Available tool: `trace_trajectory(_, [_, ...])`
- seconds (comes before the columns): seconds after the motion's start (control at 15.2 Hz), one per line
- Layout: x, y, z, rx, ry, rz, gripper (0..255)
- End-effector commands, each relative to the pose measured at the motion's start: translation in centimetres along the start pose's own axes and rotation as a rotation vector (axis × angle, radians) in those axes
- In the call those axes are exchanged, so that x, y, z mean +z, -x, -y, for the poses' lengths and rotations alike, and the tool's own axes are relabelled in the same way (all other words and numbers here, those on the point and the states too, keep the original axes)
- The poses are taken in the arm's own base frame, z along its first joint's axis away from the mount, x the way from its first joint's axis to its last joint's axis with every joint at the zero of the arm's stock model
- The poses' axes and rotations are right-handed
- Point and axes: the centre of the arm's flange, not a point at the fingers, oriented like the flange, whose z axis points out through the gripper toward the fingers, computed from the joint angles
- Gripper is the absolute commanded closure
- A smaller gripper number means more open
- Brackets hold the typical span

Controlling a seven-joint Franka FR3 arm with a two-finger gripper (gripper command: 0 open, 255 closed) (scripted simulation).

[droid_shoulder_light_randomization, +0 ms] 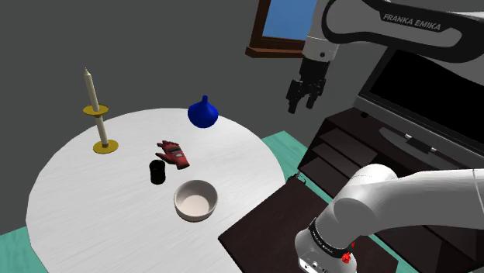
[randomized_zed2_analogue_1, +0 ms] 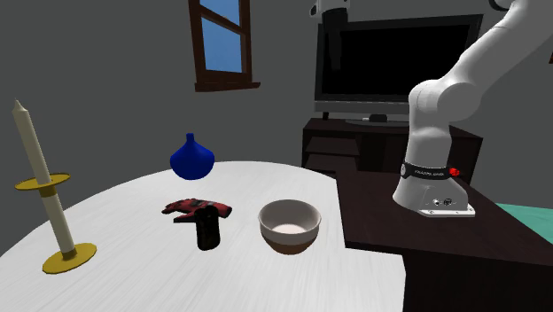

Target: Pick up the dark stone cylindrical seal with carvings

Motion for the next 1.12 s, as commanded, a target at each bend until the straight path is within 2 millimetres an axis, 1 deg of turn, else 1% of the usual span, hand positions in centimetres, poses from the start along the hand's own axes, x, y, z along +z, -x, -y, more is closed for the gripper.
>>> trace_trajectory(0.0, [0.0, 0.0, 0.0, 0.0, 0.0, 0.0, 0])
trace_trajectory(1.06, [11.0, -10.3, 14.3, -0.071, 0.012, -0.057, 0])
